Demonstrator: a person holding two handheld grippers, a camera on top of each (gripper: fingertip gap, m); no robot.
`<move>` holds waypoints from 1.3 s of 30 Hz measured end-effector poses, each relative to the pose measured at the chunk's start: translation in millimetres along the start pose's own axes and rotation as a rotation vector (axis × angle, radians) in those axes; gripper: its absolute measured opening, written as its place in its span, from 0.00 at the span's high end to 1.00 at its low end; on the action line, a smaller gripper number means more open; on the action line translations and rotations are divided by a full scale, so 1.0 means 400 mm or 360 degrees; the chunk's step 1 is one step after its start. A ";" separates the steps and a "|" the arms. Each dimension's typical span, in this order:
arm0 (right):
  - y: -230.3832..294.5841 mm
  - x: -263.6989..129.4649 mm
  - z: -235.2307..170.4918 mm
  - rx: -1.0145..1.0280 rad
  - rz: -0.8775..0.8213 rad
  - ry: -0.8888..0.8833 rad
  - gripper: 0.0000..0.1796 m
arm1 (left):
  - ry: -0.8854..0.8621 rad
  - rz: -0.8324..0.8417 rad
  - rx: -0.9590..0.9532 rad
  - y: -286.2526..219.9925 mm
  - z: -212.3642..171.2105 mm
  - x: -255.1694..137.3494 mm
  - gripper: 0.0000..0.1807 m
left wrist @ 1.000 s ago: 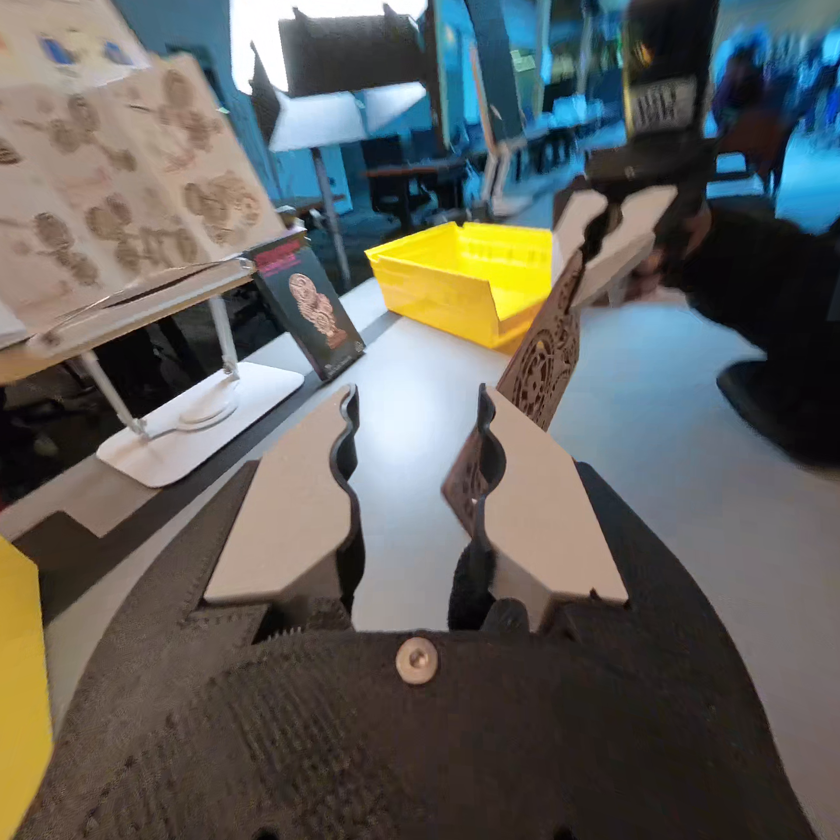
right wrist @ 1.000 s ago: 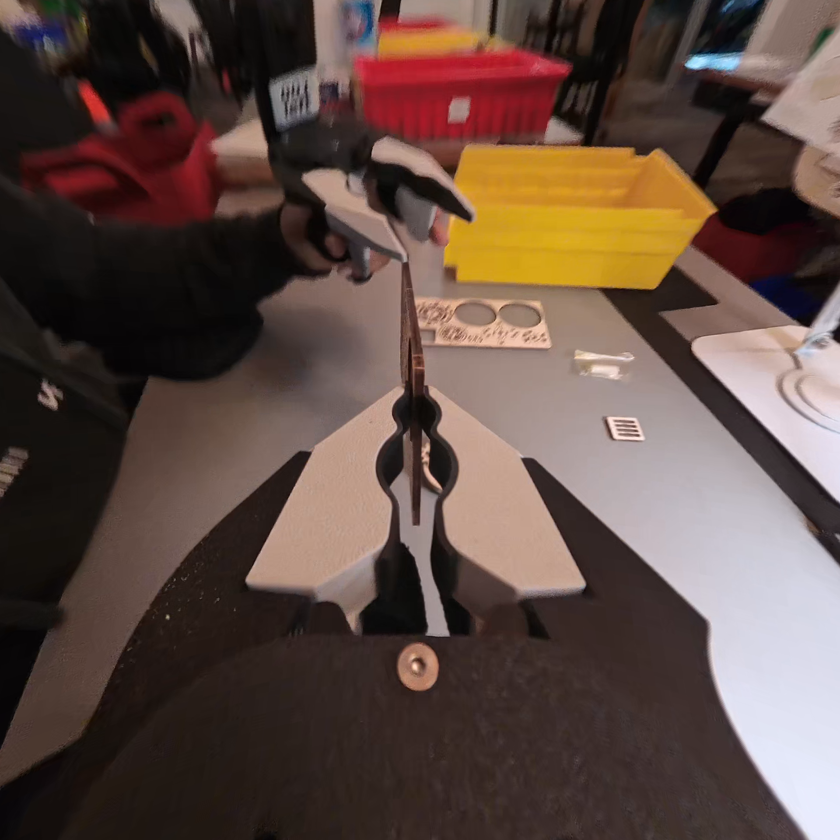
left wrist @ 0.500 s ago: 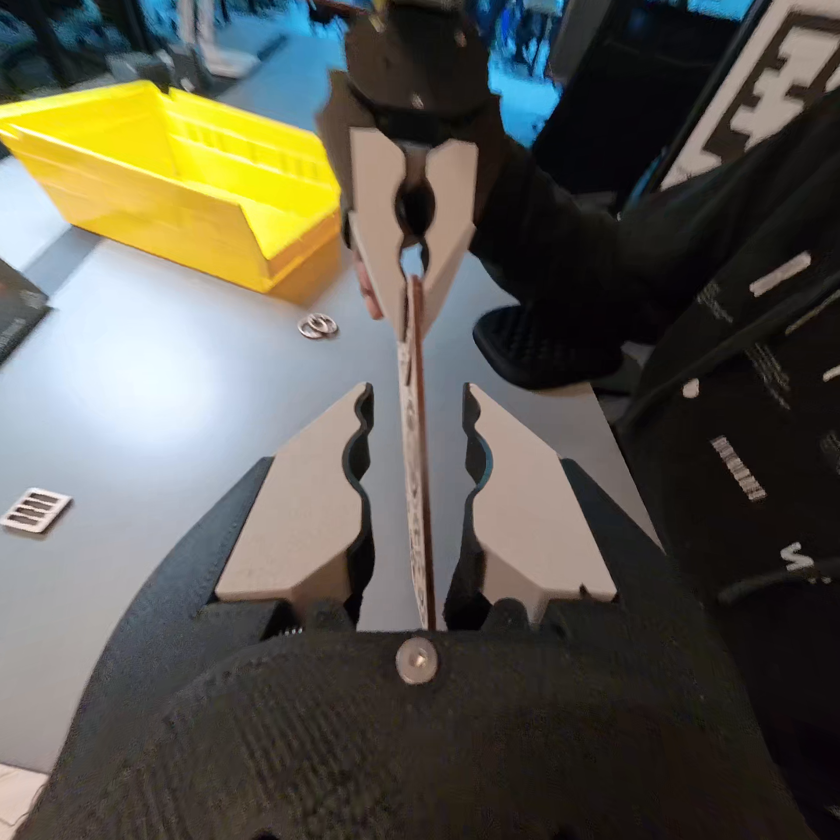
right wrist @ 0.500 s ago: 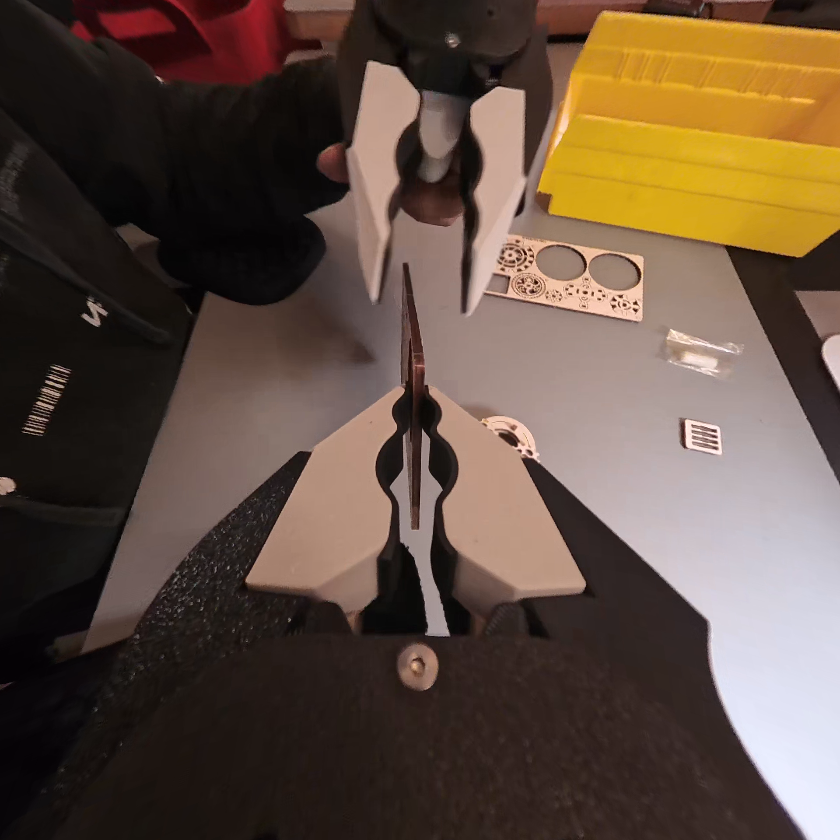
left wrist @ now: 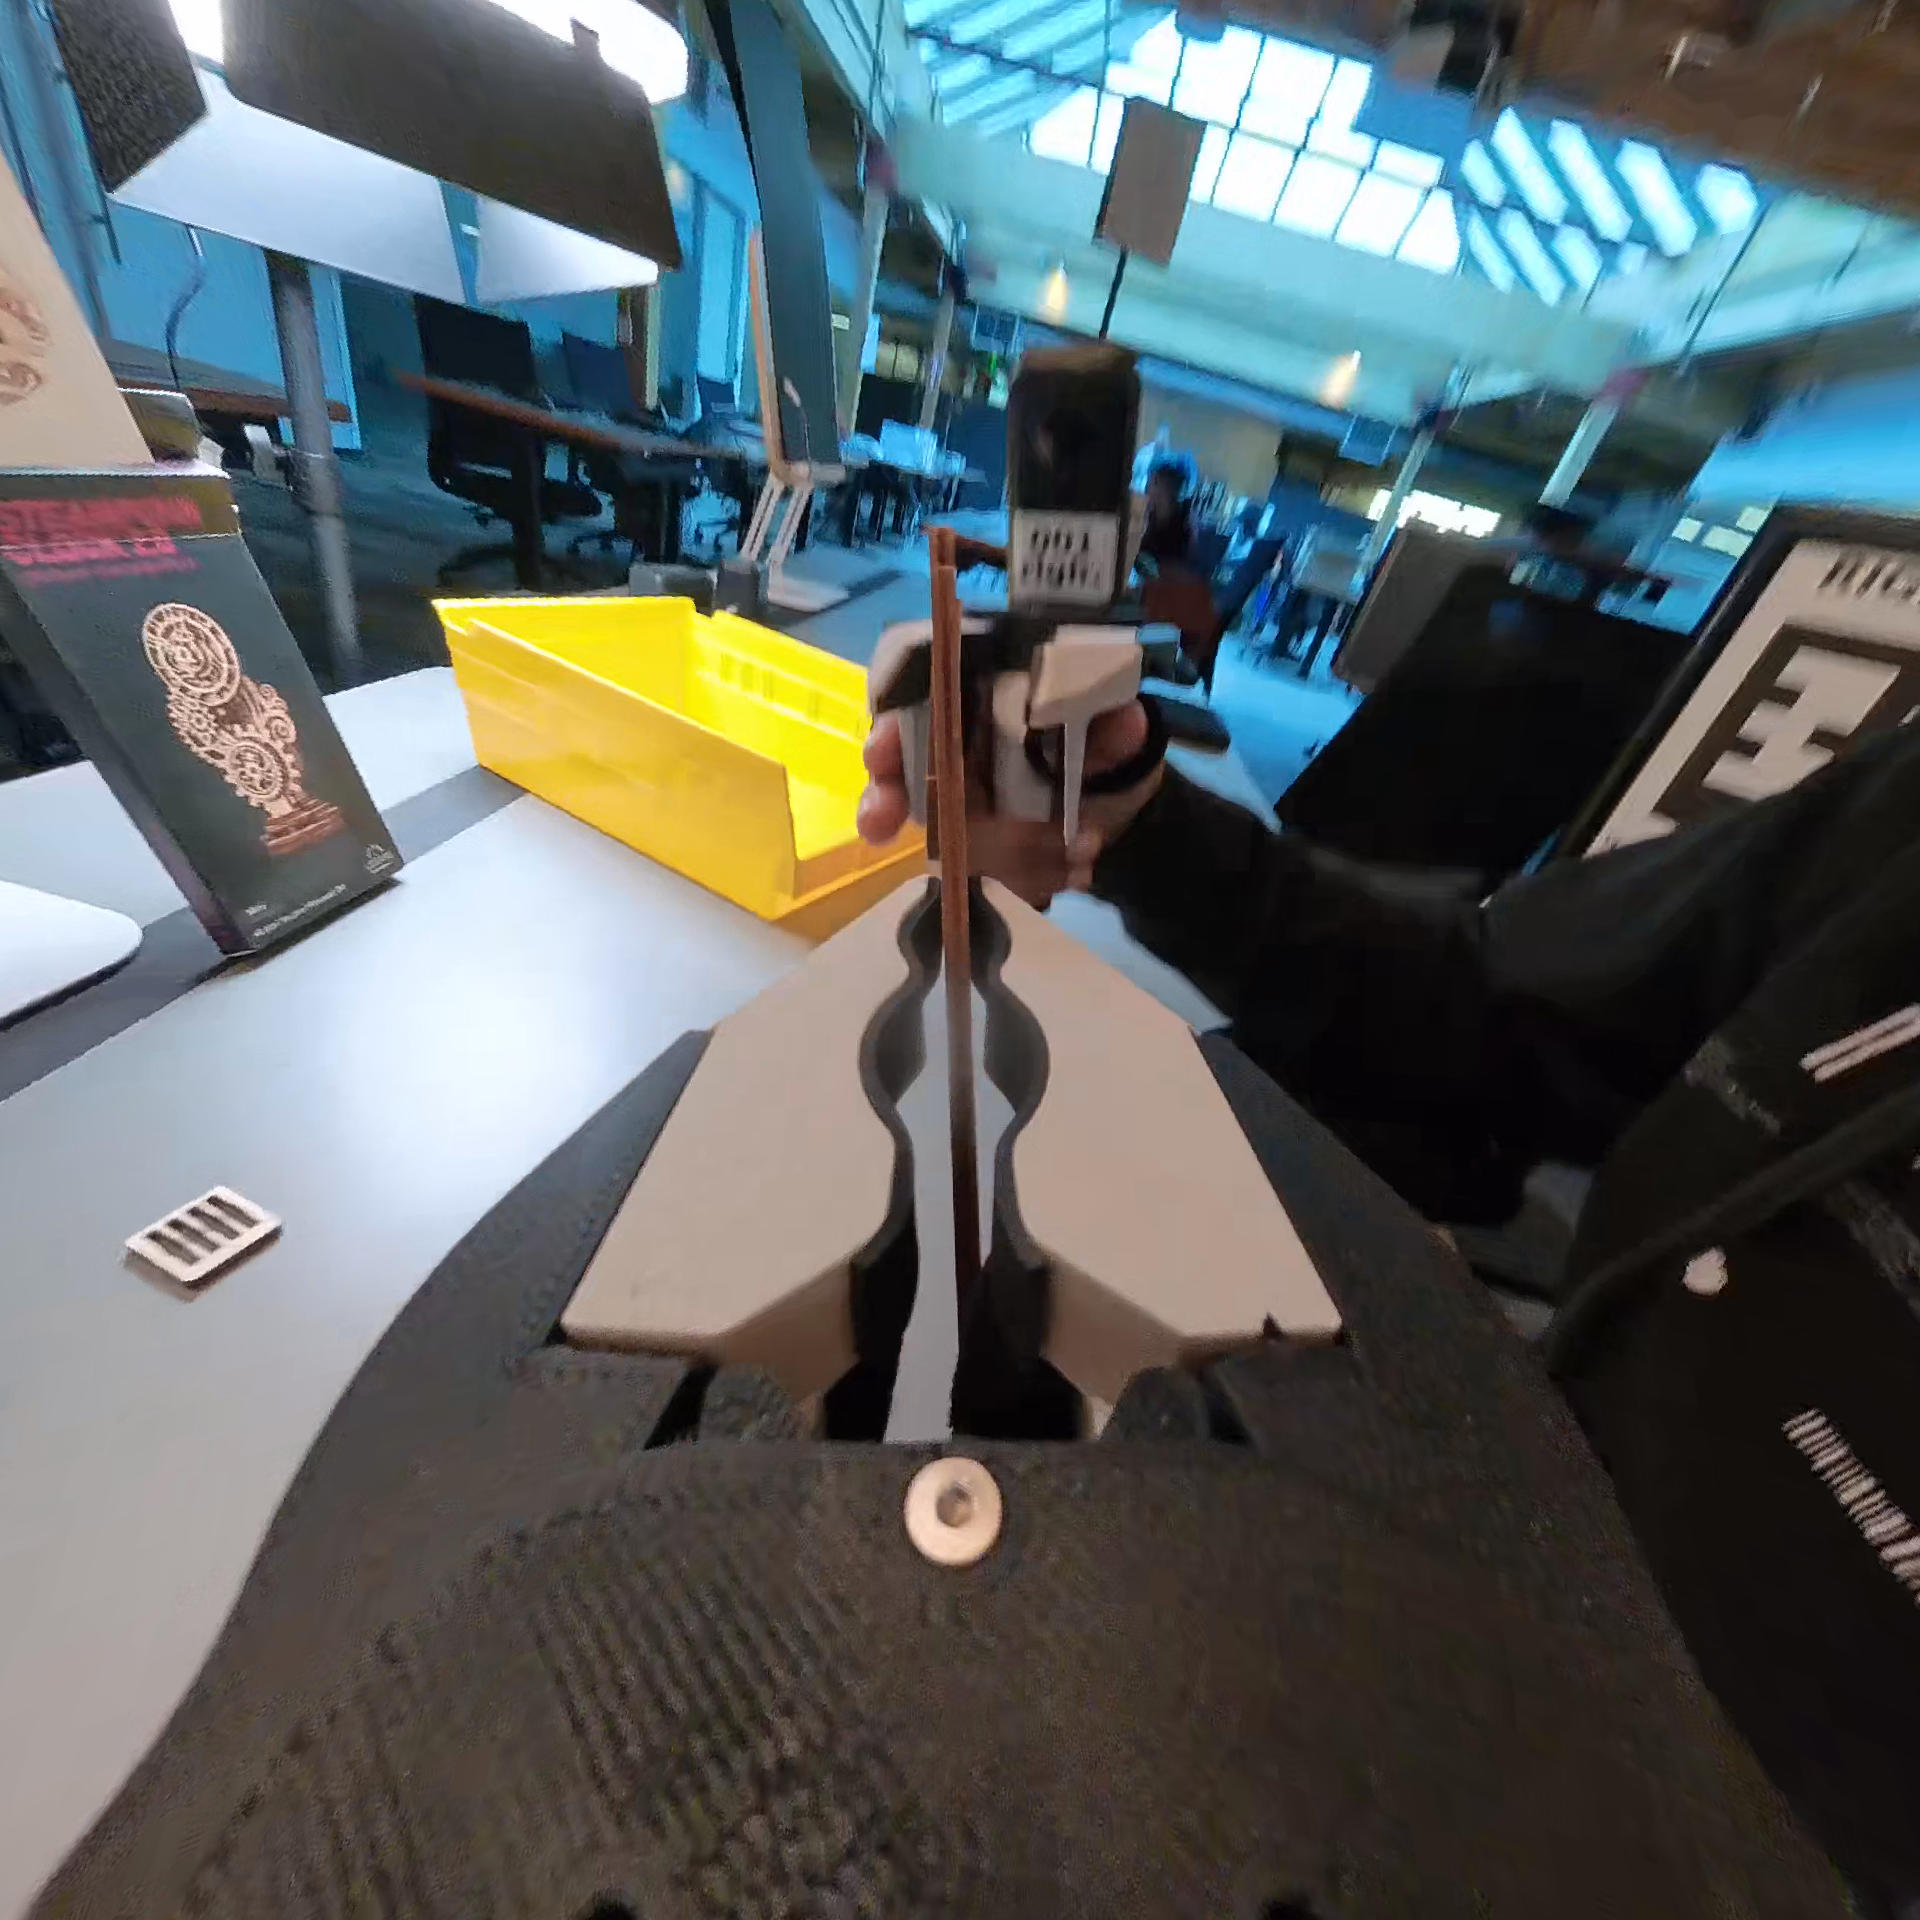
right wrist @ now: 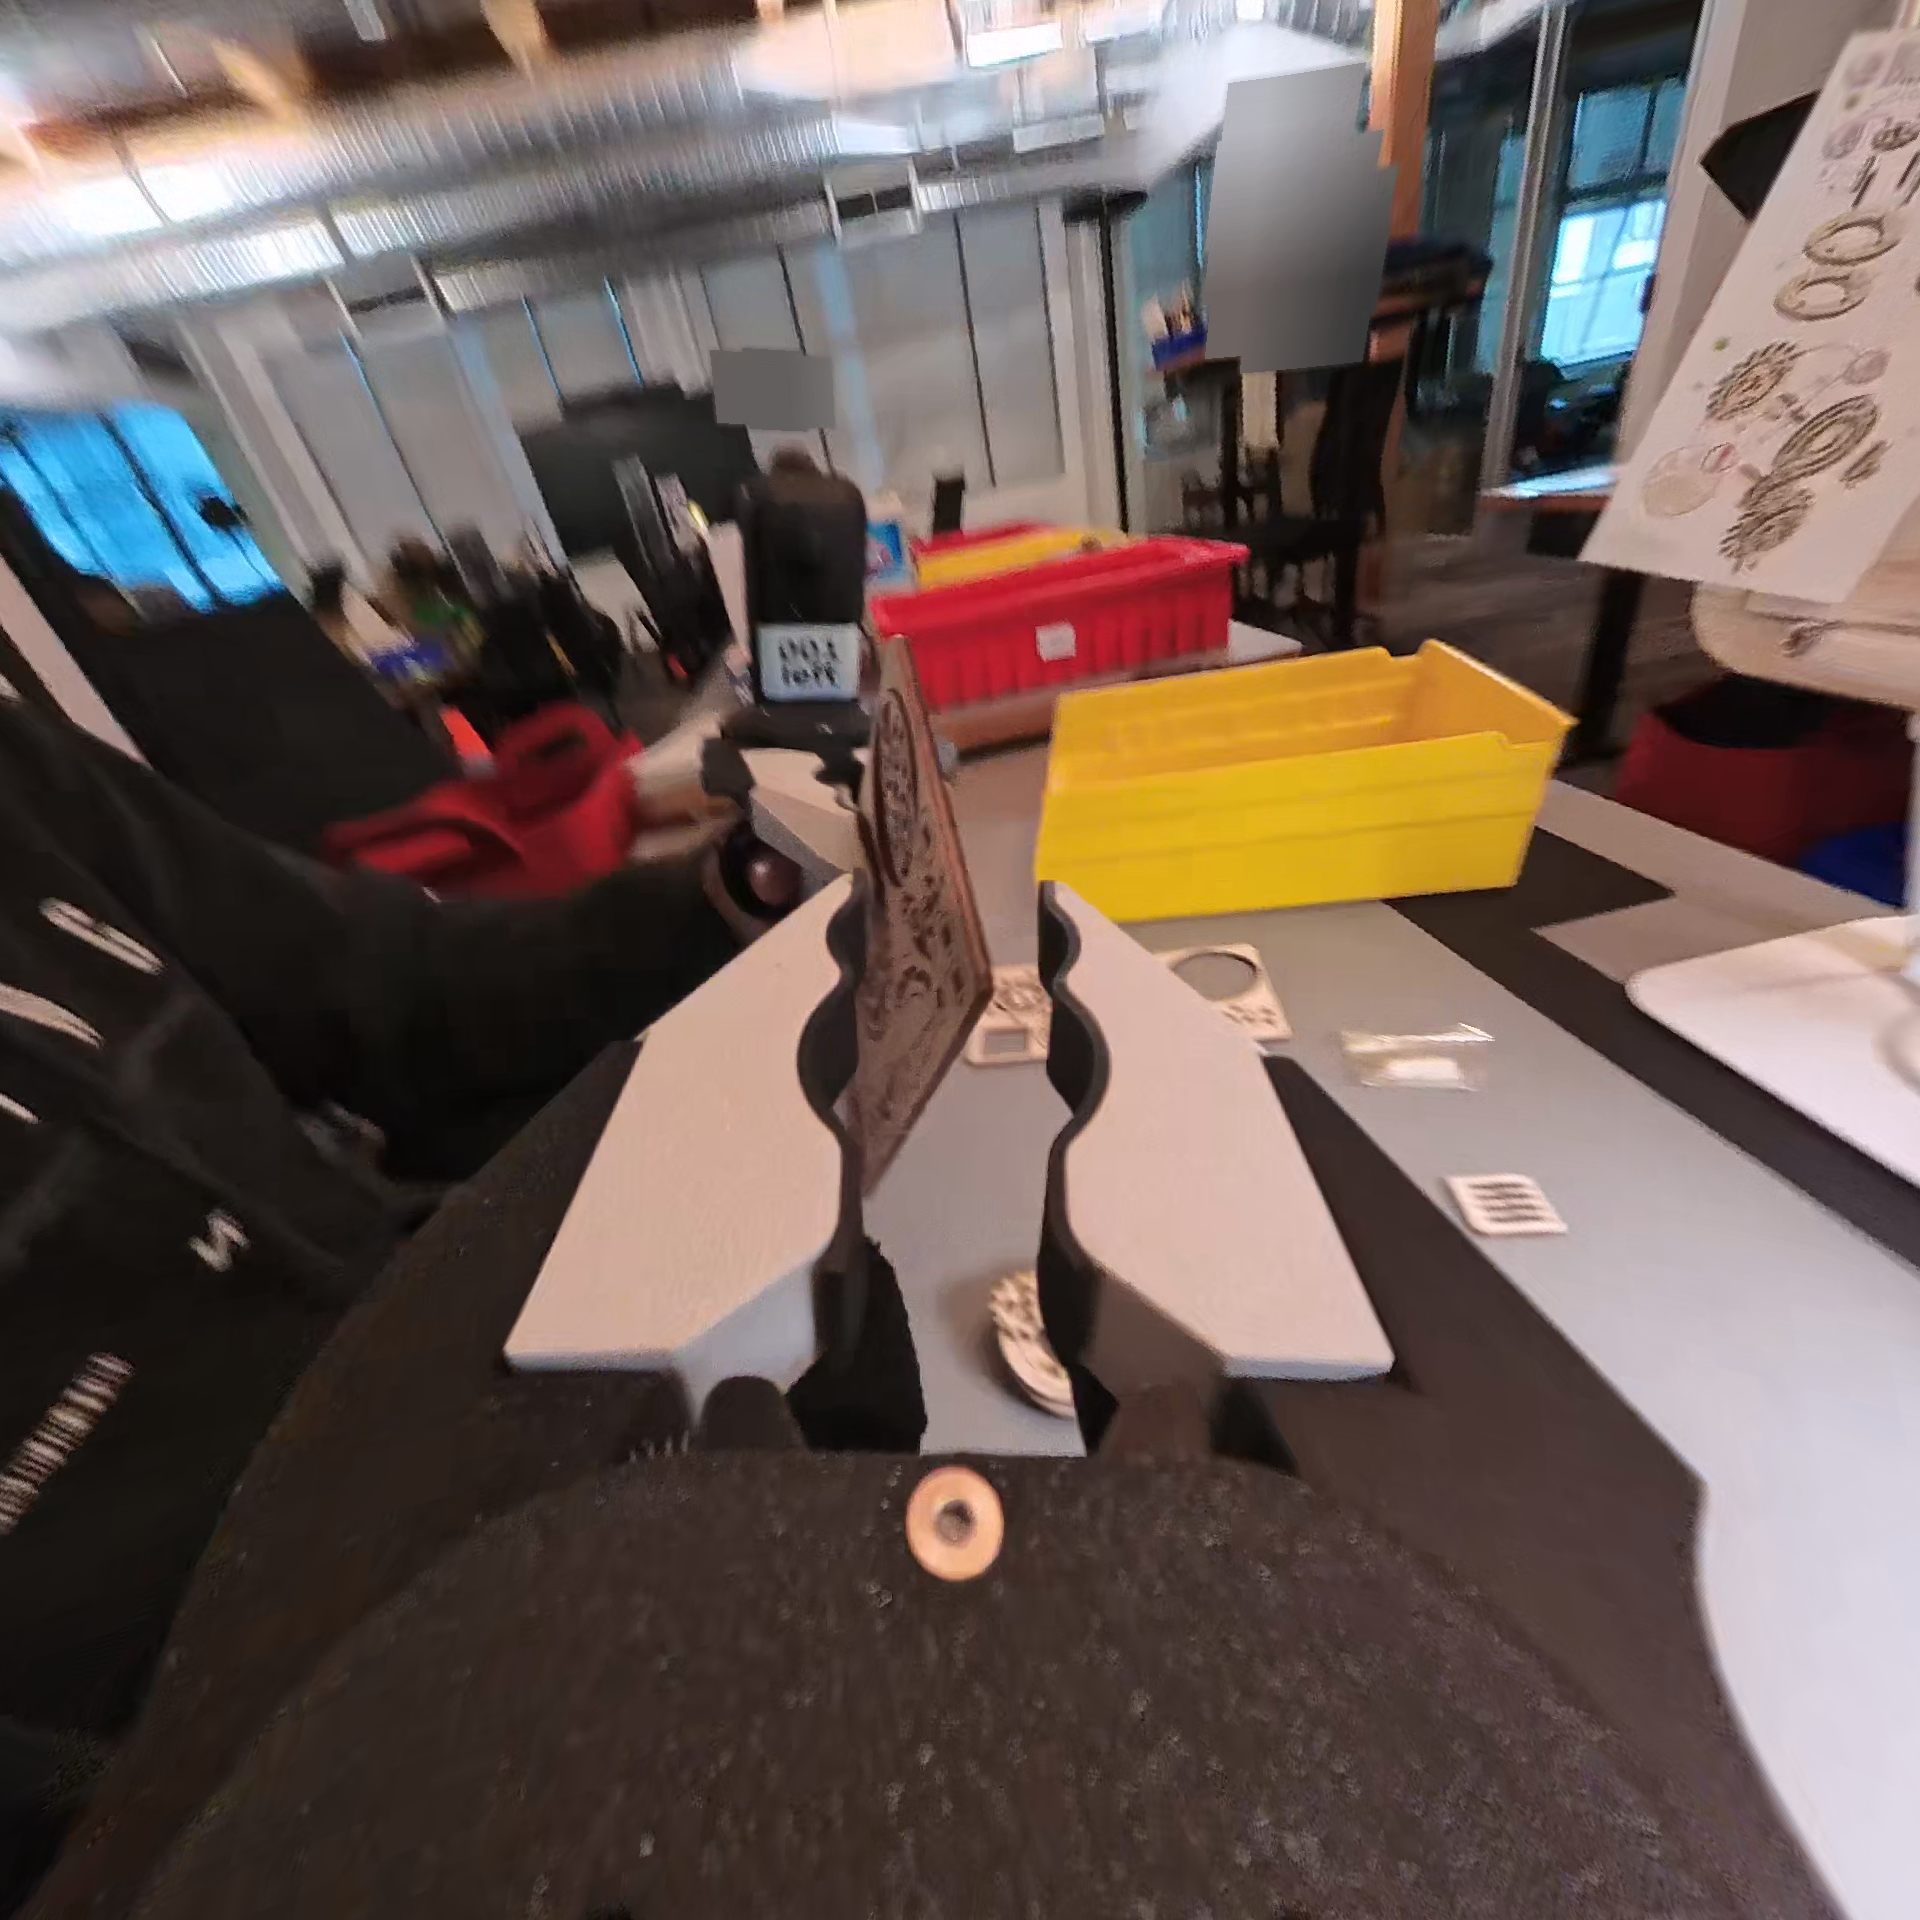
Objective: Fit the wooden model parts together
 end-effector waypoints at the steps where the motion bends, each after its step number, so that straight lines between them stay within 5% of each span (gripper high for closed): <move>1: -0.002 0.010 -0.012 0.0082 0.0050 -0.0073 0.83 | -0.0053 -0.0024 -0.0055 0.004 -0.002 -0.001 0.99; 6: -0.003 0.083 -0.048 0.0360 0.0133 -0.0367 0.86 | -0.0225 -0.0215 -0.0299 0.007 -0.031 0.024 0.99; 12: -0.003 0.096 -0.067 0.0303 0.0053 -0.0321 0.99 | -0.0208 -0.0247 -0.0486 0.018 -0.082 0.062 0.99; 19: -0.025 0.090 -0.081 0.0494 0.0028 -0.0384 0.99 | -0.0226 -0.0197 -0.0530 0.034 -0.101 0.066 0.99; 34: -0.031 0.089 -0.088 0.0541 -0.0126 -0.0210 0.99 | -0.0059 0.0157 0.0061 0.015 -0.099 0.062 0.97; 39: -0.019 0.088 -0.076 0.0537 -0.0009 -0.0284 1.00 | -0.0109 0.0048 -0.0012 0.014 -0.090 0.059 0.97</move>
Point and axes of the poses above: each gripper's, where its closed fingertips meet, x out along the fingers, z out of its top, y = z × x across the jaws, the point moved 8 cm from there along -x, back along the fingers, and after that the axes turned 4 degrees about y, right-handed, at the moved point
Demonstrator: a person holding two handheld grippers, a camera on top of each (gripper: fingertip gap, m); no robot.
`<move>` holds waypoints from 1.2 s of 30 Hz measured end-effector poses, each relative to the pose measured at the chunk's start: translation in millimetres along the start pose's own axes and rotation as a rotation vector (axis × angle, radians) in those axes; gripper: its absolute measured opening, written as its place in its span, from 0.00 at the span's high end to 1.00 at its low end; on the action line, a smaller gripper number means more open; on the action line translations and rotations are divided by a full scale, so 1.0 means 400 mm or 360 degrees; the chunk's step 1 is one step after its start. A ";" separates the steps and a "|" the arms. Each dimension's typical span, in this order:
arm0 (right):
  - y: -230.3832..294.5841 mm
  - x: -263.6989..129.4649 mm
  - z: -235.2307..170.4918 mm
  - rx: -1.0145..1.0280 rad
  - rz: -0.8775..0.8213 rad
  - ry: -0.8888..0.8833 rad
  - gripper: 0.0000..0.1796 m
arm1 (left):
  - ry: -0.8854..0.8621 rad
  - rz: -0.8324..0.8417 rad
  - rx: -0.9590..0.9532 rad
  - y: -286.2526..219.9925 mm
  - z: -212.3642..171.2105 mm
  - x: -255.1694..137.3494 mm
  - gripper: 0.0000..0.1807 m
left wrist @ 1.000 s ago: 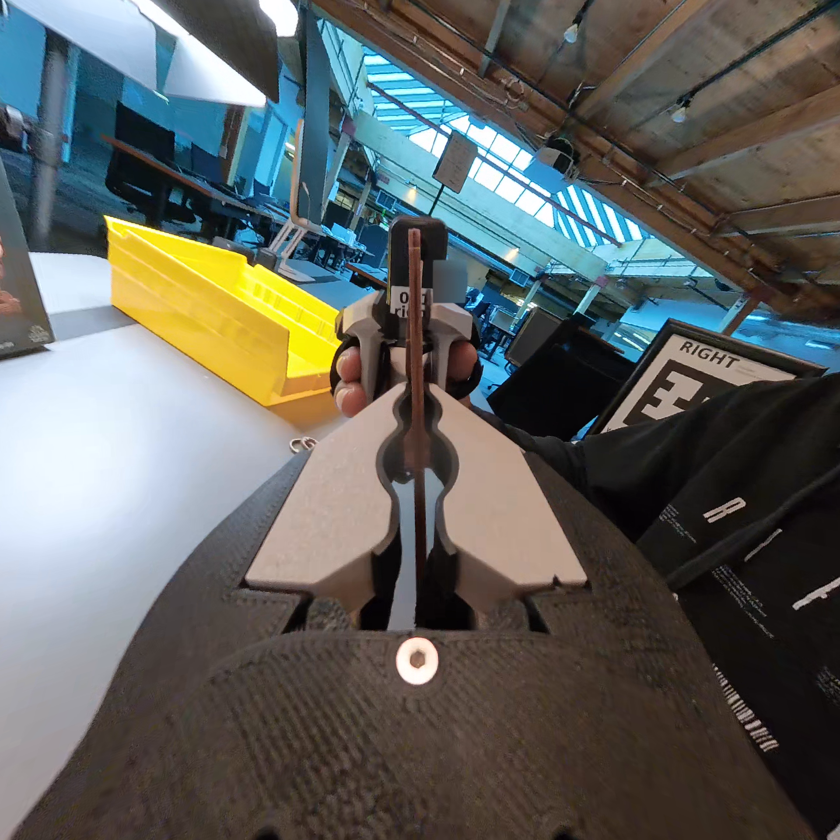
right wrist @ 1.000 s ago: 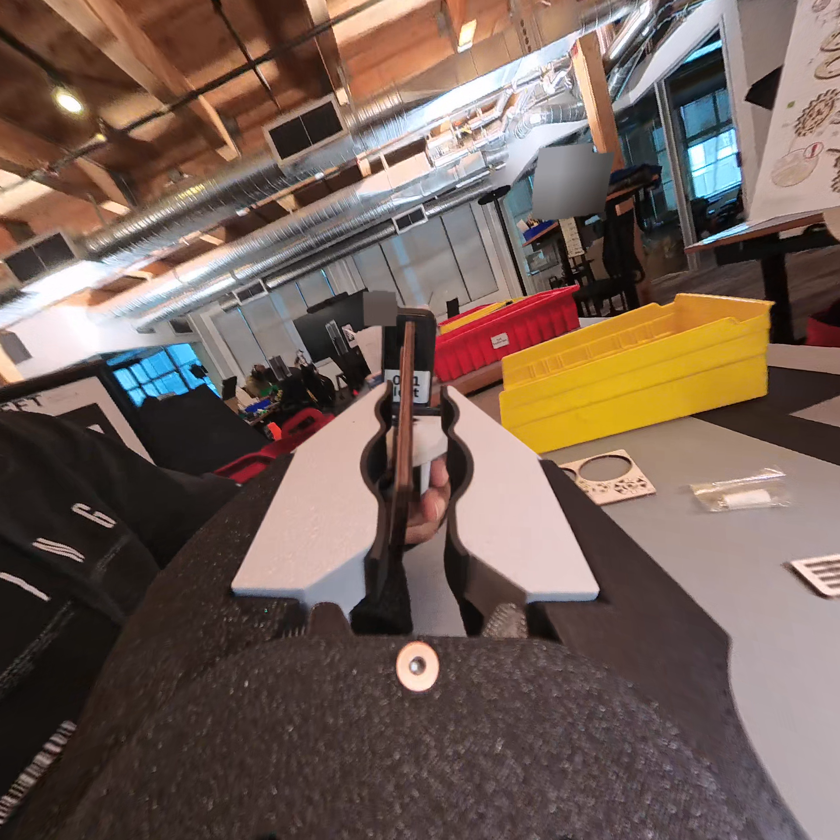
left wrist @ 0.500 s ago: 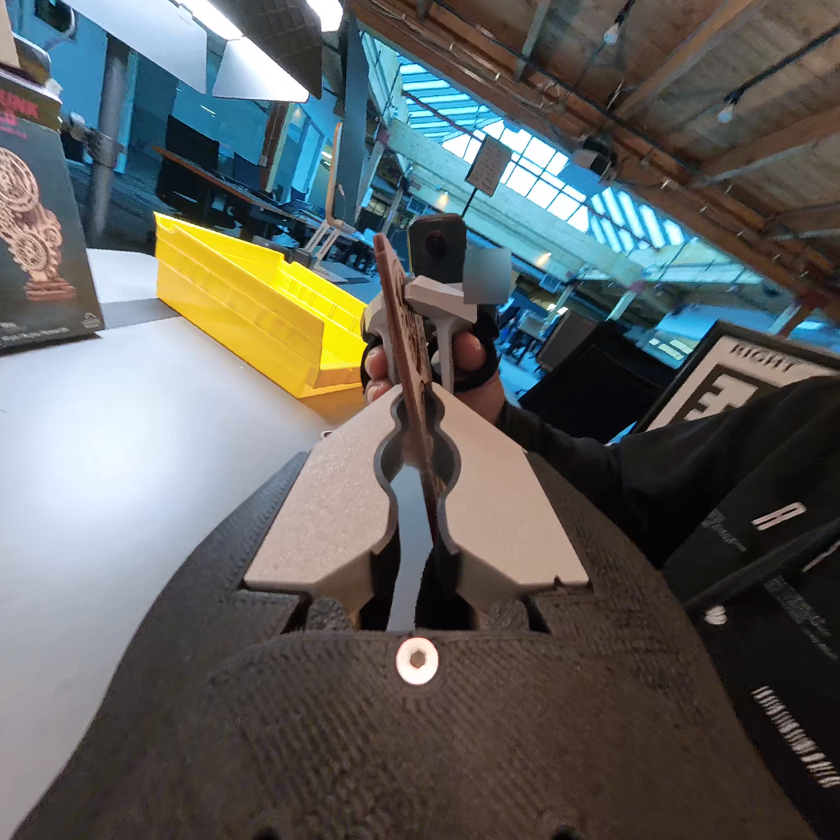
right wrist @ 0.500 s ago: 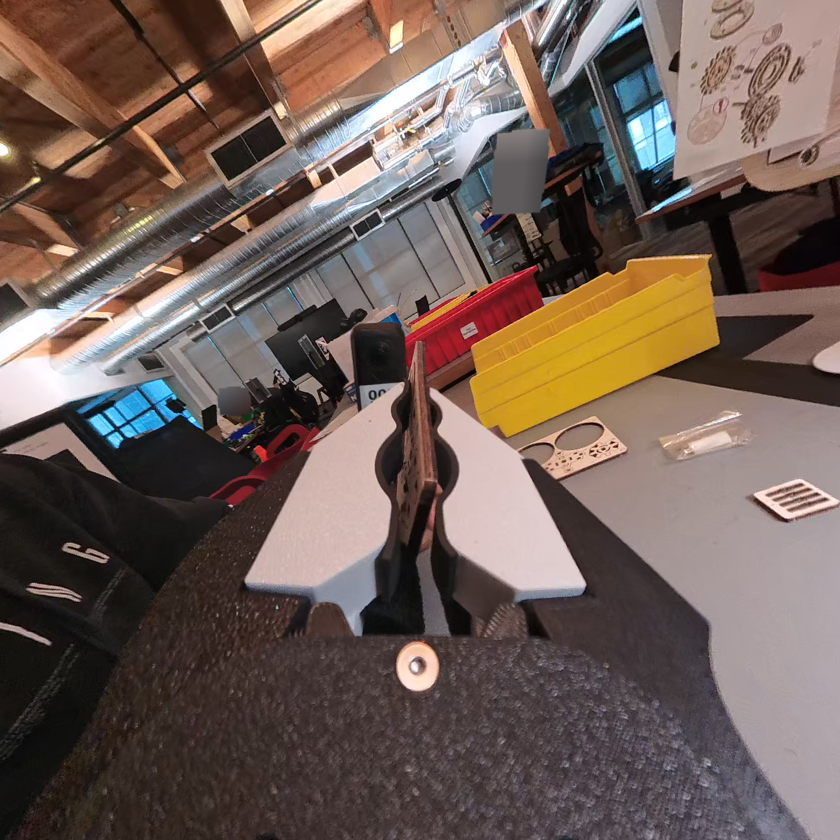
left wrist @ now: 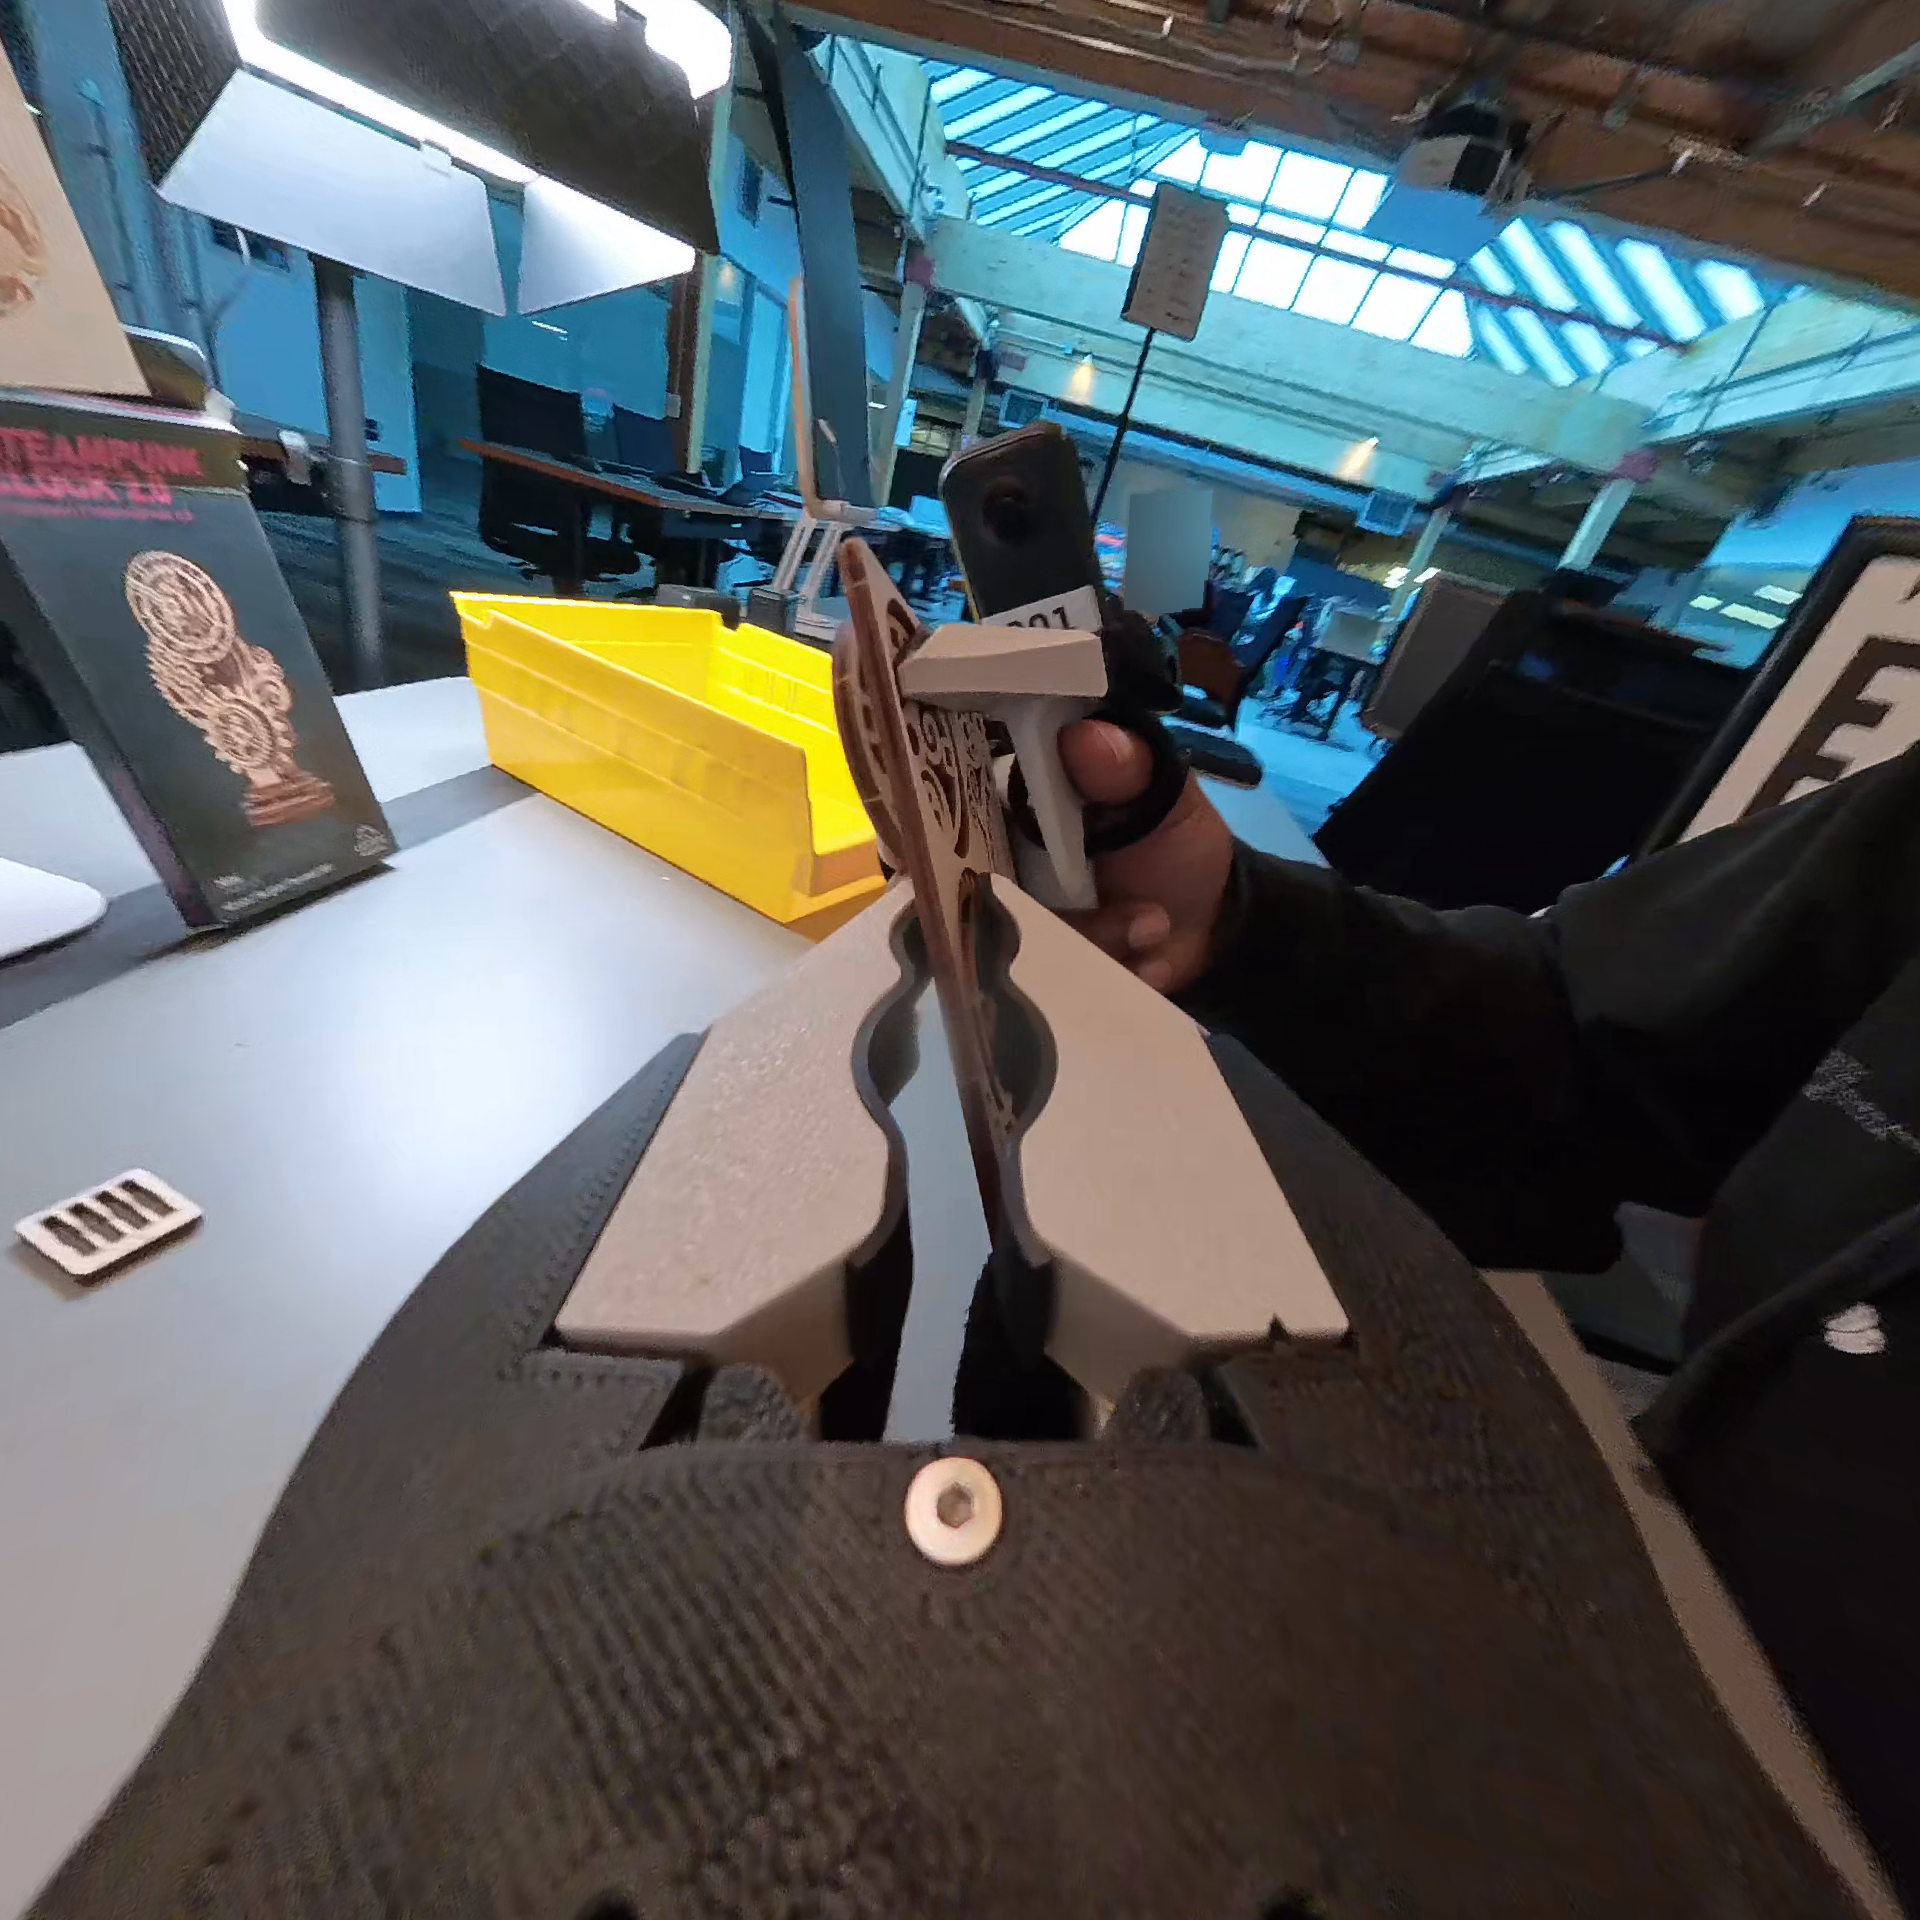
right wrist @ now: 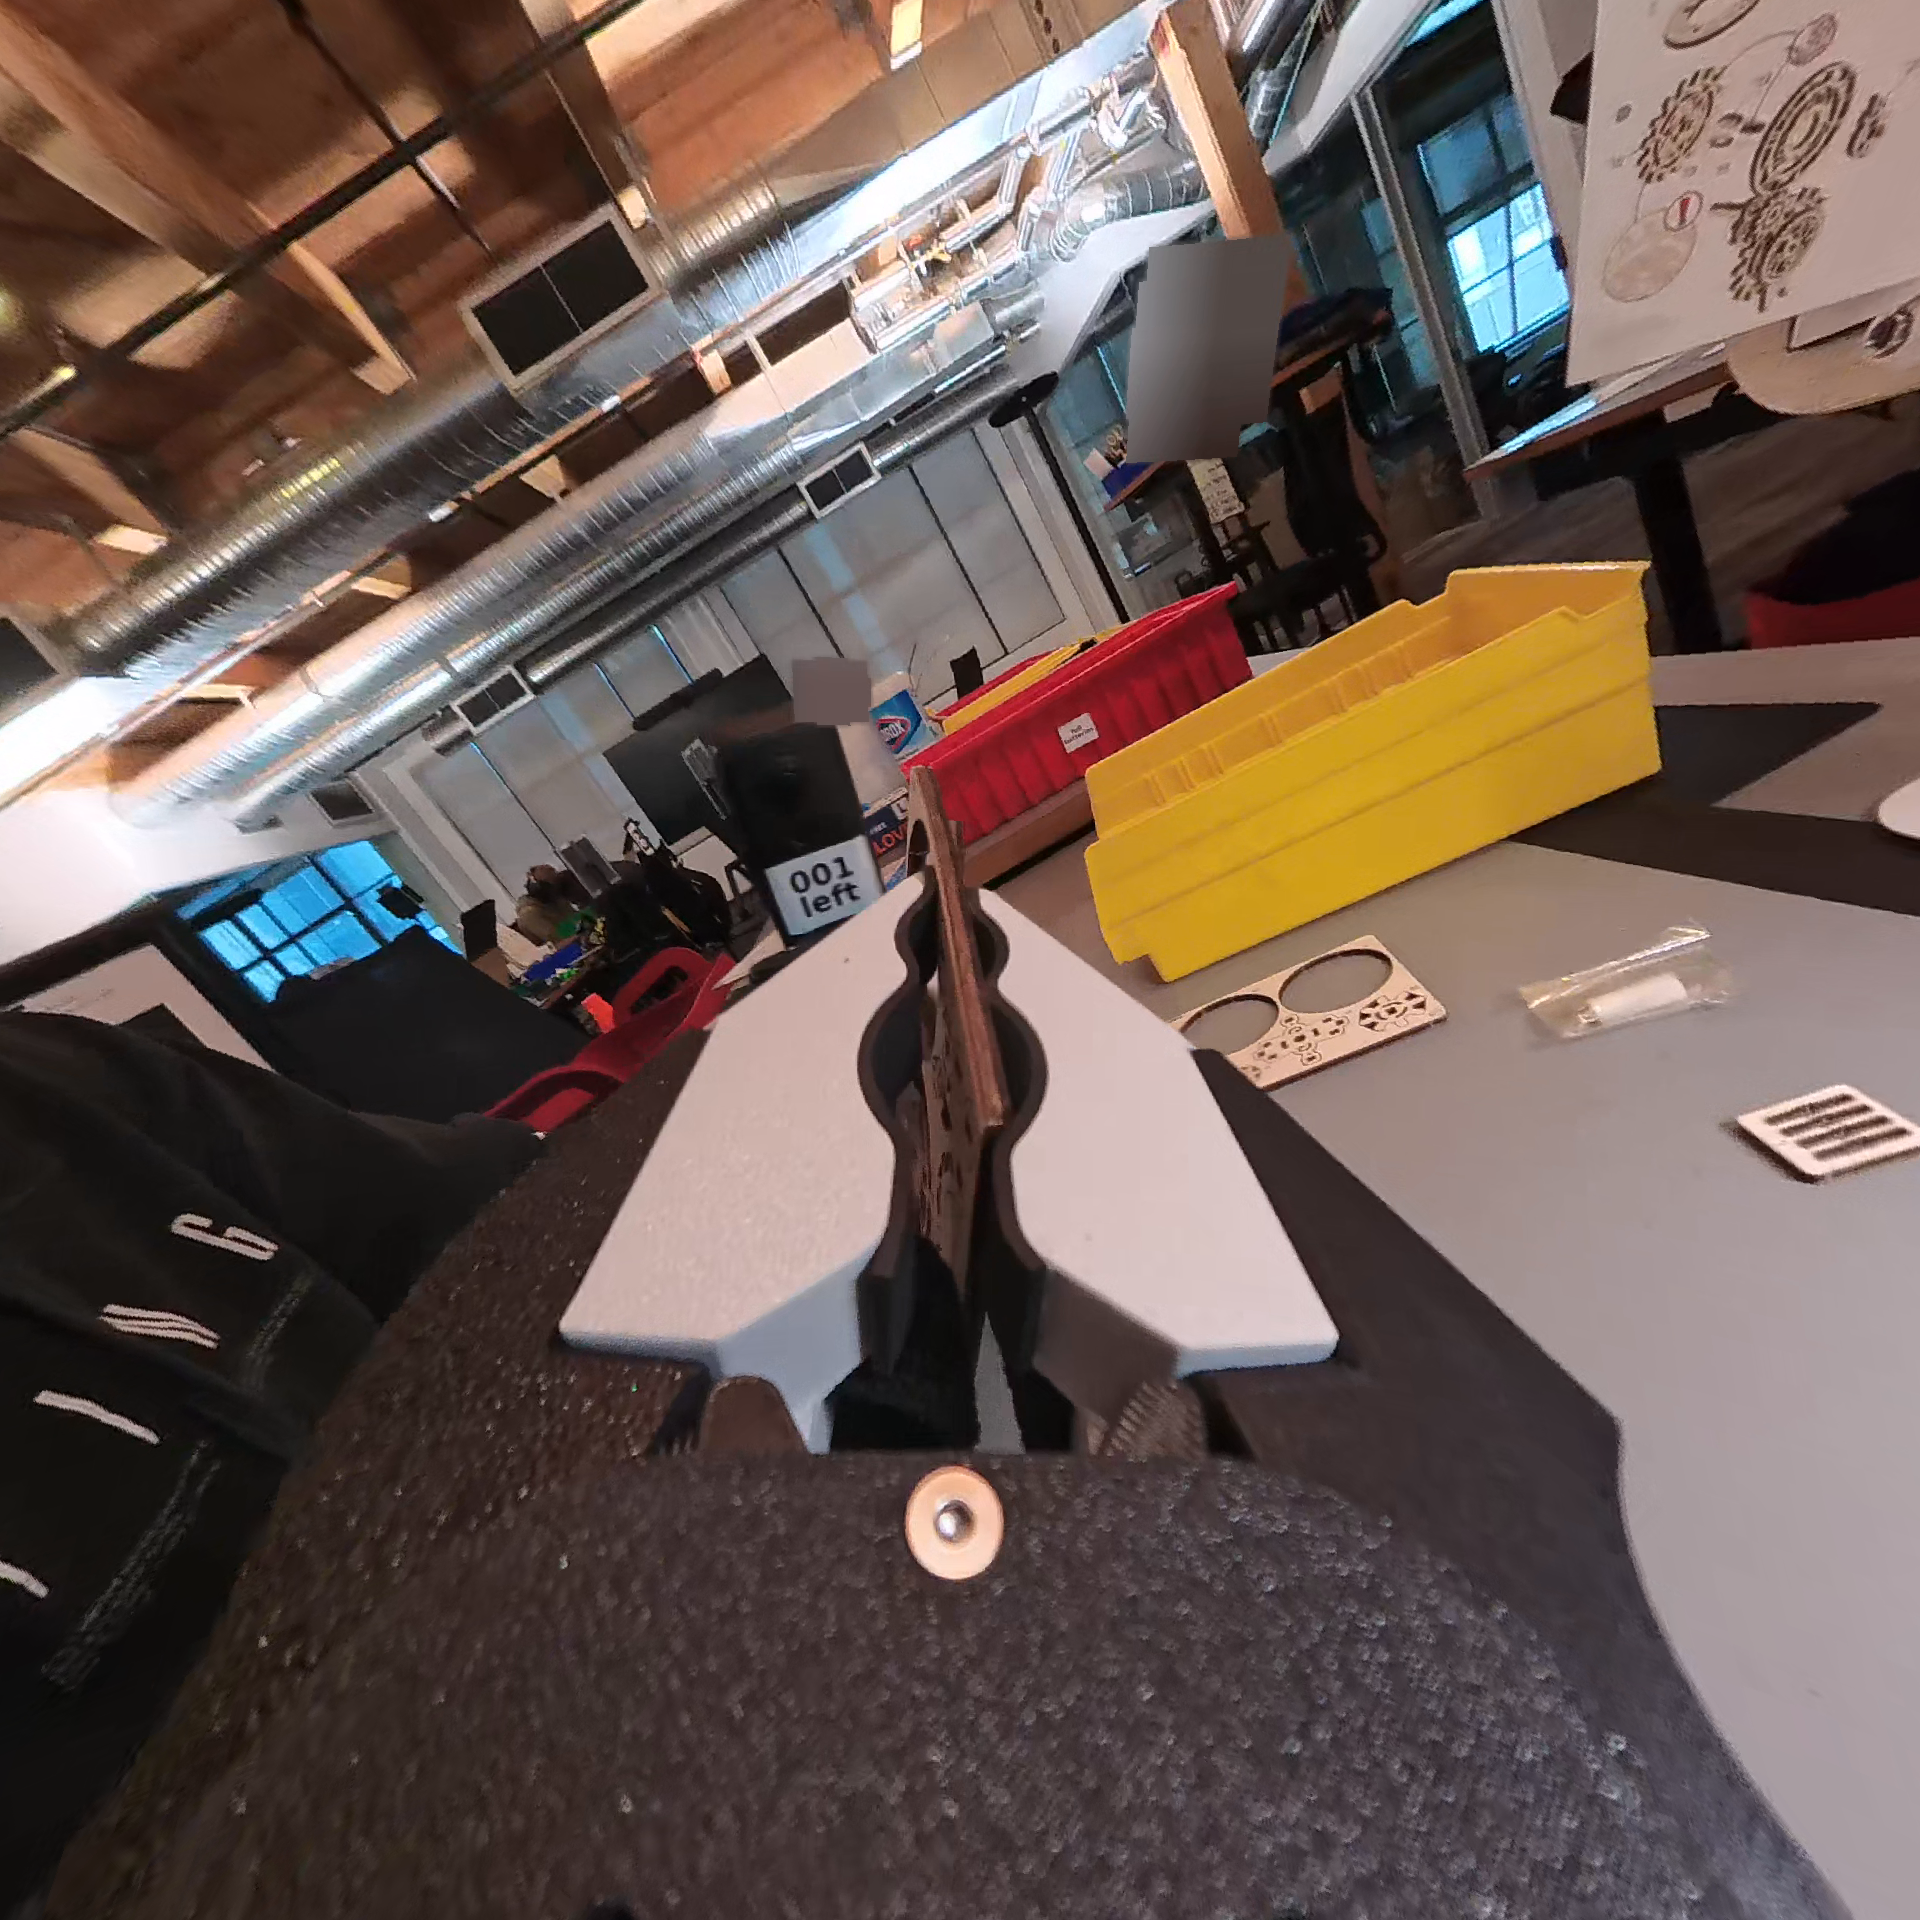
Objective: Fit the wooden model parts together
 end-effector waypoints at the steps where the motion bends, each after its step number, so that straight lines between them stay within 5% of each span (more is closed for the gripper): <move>1: -0.002 0.001 -0.002 0.0018 0.0022 0.0004 1.00 | -0.0008 -0.0035 -0.0056 0.004 -0.004 -0.001 0.98; 13: -0.031 0.000 -0.024 -0.0010 -0.0078 0.0098 0.99 | 0.0010 -0.0179 -0.0388 0.038 -0.032 -0.004 0.99; 22: -0.107 -0.048 -0.129 0.0445 -0.0357 0.0534 0.97 | 0.0406 -0.0267 -0.1272 0.071 -0.161 0.037 0.99; 28: -0.132 -0.106 -0.166 0.0522 -0.0432 0.0592 0.93 | 0.0512 -0.0241 -0.1361 0.055 -0.197 0.080 0.99; 36: -0.122 -0.115 -0.112 0.0004 -0.0631 0.0564 0.79 | 0.0307 -0.0252 -0.1246 0.088 -0.157 0.050 0.99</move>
Point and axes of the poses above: each gripper's, where its closed fingertips meet, x out along the fingers, z out of its top, y = z × x across the jaws, the point moved 8 cm from there along -x, back along the fingers, and after that the axes turned 4 degrees about y, right-handed, at the moved point
